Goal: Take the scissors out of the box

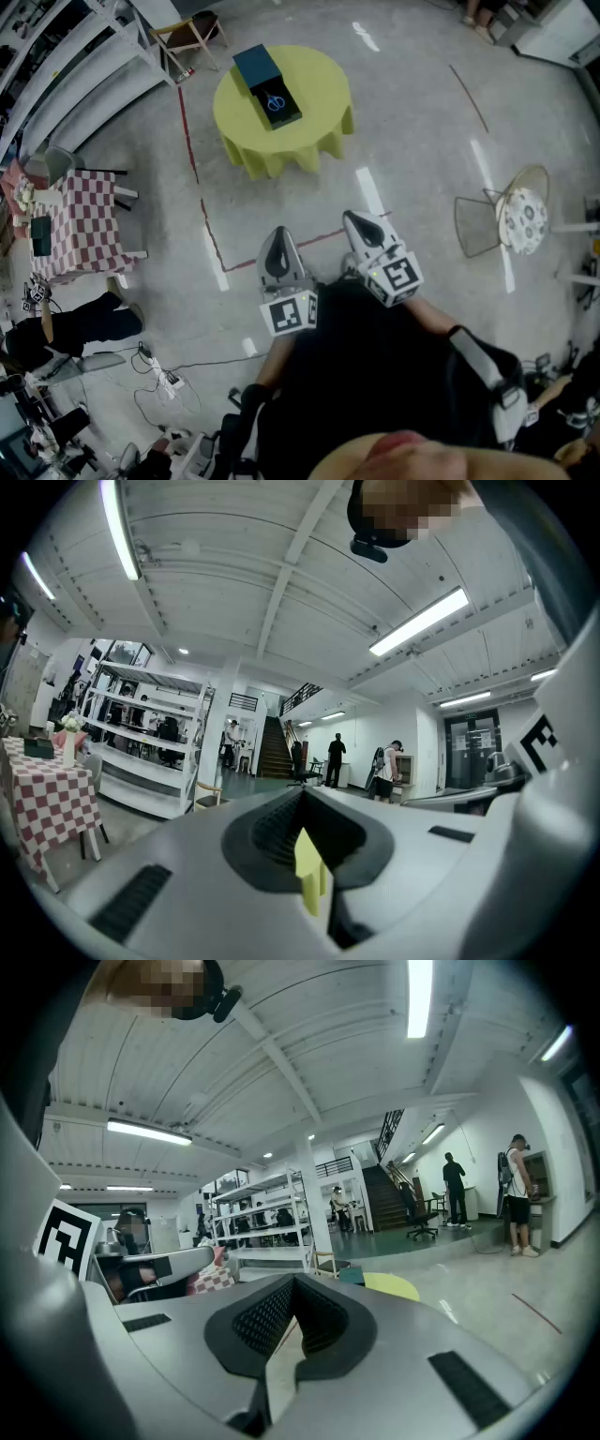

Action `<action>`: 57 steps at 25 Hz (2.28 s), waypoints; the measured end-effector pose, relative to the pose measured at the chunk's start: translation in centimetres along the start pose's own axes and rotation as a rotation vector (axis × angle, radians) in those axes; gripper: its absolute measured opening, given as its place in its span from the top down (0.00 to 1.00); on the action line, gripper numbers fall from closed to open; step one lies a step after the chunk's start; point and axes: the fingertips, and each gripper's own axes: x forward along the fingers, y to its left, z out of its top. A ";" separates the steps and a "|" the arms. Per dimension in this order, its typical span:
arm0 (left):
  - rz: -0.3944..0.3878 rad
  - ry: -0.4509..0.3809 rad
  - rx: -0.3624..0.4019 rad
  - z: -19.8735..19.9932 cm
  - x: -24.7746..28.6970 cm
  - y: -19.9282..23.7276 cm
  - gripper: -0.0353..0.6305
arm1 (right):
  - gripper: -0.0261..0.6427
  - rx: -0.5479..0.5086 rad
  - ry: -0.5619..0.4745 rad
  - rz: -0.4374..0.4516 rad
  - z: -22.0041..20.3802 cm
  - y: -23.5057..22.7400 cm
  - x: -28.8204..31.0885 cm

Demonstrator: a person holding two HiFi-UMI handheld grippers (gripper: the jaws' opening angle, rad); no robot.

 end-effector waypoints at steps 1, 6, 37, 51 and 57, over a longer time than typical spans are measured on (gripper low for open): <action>0.001 -0.001 0.000 0.0 -0.1 0.0 0.95 | 0.97 -0.002 -0.001 0.001 0.0 0.0 0.0; 0.001 -0.005 -0.002 0.0 -0.1 0.4 0.95 | 0.97 0.000 0.003 0.002 -0.1 0.4 0.4; -0.076 0.005 -0.050 0.7 2.0 10.3 0.95 | 0.97 -0.026 -0.002 -0.090 -0.6 4.9 9.4; 0.003 0.021 -0.017 0.9 18.4 11.7 0.95 | 0.97 -0.027 0.035 0.015 2.8 -5.5 23.5; 0.056 0.029 -0.027 1.9 26.5 11.1 0.95 | 0.97 -0.086 0.098 0.080 4.4 -11.1 29.6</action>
